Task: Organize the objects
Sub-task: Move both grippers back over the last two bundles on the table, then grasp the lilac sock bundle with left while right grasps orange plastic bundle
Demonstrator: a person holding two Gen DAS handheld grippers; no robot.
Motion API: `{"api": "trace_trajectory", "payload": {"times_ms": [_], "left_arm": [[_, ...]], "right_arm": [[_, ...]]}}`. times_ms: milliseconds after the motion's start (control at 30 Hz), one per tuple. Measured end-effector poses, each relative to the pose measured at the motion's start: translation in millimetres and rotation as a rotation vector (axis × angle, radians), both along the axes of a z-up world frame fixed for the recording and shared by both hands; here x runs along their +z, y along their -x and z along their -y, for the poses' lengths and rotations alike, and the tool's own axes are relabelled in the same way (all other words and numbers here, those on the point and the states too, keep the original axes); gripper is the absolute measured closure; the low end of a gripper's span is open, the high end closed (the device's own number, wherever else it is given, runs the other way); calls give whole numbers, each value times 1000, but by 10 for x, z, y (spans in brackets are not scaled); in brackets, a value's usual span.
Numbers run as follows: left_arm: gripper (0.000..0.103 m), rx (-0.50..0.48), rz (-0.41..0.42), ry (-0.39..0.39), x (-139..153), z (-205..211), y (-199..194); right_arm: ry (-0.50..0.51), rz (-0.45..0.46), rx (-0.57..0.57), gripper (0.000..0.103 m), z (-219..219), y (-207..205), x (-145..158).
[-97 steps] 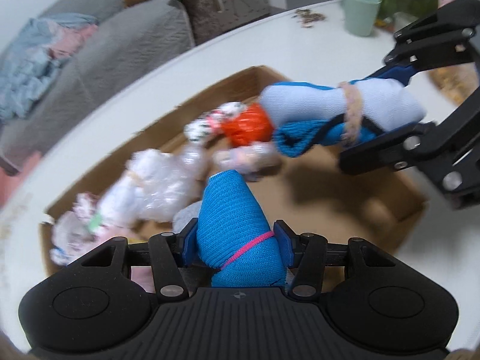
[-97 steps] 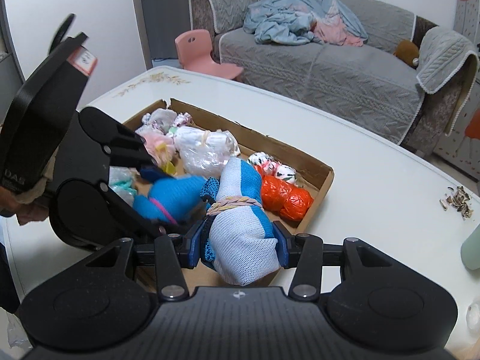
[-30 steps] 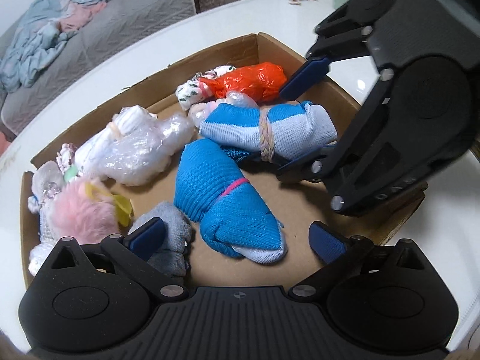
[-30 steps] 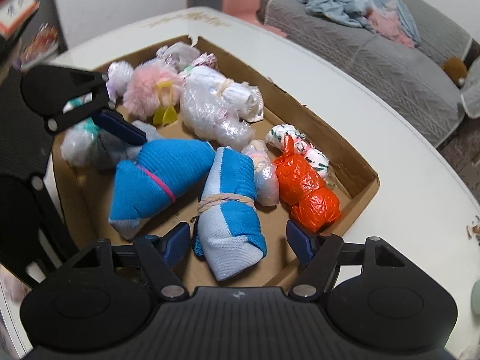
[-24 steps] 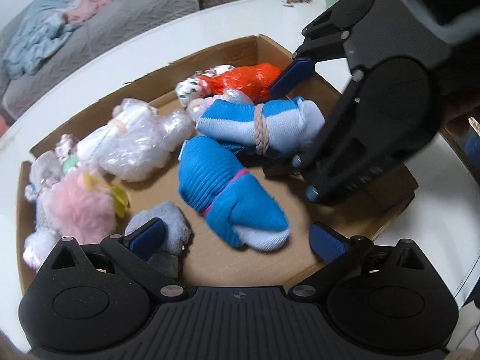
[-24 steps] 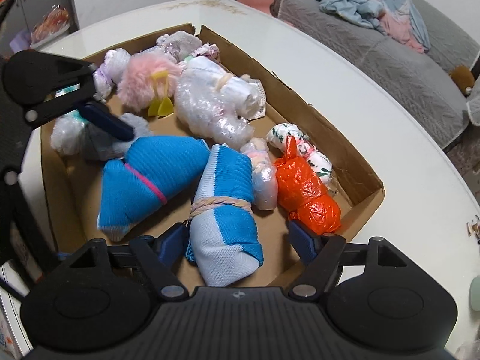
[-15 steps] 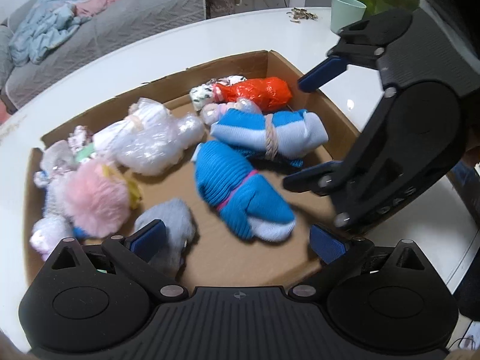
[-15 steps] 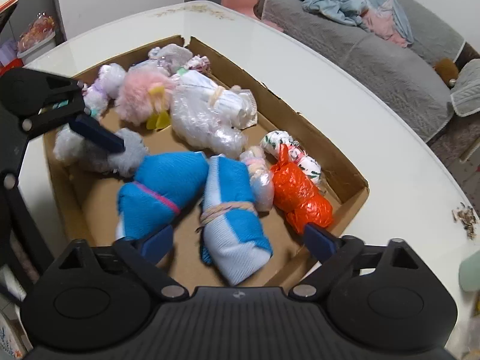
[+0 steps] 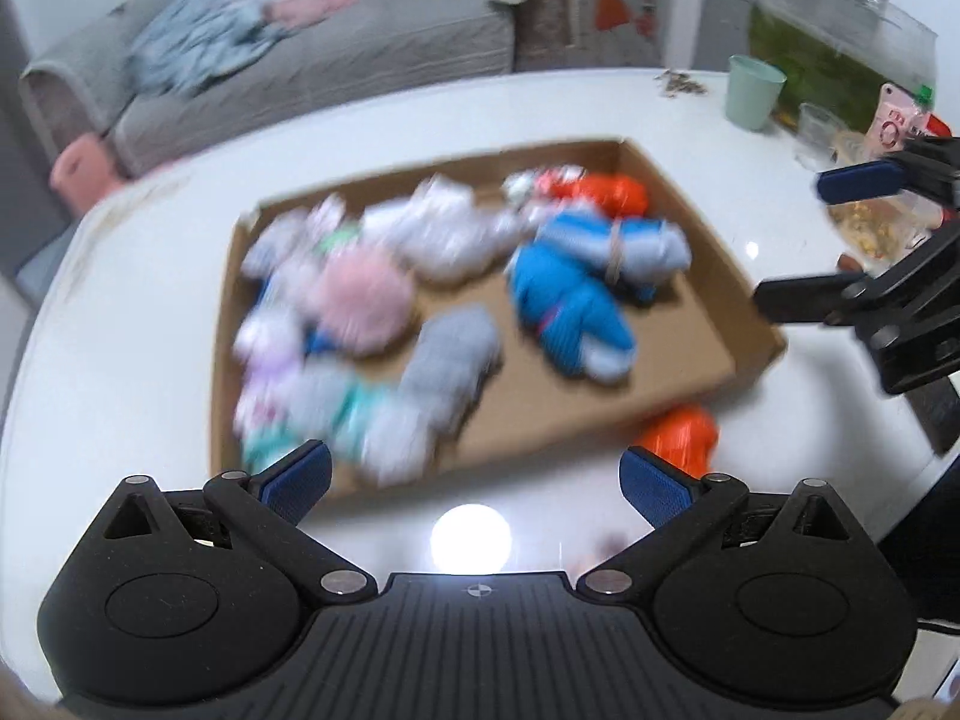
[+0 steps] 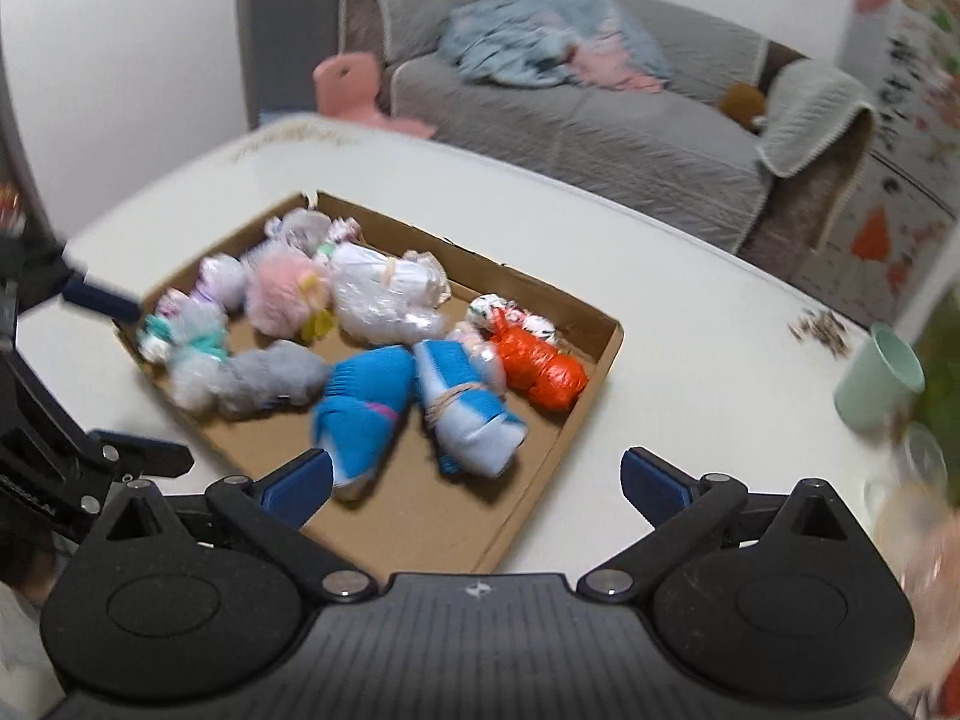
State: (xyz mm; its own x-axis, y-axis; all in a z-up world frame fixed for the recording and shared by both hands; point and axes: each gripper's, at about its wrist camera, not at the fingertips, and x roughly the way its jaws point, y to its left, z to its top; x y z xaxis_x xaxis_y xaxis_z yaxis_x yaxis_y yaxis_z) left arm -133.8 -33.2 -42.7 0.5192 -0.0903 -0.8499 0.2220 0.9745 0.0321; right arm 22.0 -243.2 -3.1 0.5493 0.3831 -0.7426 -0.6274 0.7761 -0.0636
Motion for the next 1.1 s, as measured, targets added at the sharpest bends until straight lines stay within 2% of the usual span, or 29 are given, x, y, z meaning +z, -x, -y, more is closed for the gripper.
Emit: {"api": "trace_trajectory", "payload": {"times_ms": [67, 167, 300, 533, 633, 667, 700, 767, 833, 900, 967, 1067, 1100], "left_arm": [[1, 0, -2, -17, -101, 16, 199], [1, -50, -2, -51, -244, 137, 387], [1, -63, 13, -46, -389, 222, 437], [1, 0, -32, 10, -598, 138, 375], [1, 4, -37, 8, -656, 144, 351], [1, 2, -32, 5, -670, 152, 353], [1, 2, -28, 5, -681, 160, 349], [1, 2, -28, 13, -702, 175, 340], [3, -5, -29, 17, -715, 194, 338], [4, -16, -30, 19, -730, 211, 340], [8, -17, -24, 34, -738, 208, 337], [17, -21, -19, 61, -730, 195, 327], [24, -25, -12, 63, -718, 197, 330]], "right_arm": [[-36, -19, -20, 1, -7, 201, -10], [-83, -76, -30, 1, -78, 401, -102], [-12, -100, -9, 3, -311, 462, -304], [21, -167, -50, 9, -404, 386, -589], [19, -185, -46, 12, -432, 394, -642], [17, -194, -44, 15, -445, 390, -663], [18, -201, -38, 24, -460, 389, -686], [27, -206, -29, 32, -490, 386, -719], [25, -218, -27, 35, -508, 373, -747], [21, -242, -17, 47, -514, 358, -778], [18, -264, -3, 55, -510, 354, -797], [7, -272, 14, 56, -510, 357, -796], [3, -278, 16, 57, -512, 353, -801]]}}
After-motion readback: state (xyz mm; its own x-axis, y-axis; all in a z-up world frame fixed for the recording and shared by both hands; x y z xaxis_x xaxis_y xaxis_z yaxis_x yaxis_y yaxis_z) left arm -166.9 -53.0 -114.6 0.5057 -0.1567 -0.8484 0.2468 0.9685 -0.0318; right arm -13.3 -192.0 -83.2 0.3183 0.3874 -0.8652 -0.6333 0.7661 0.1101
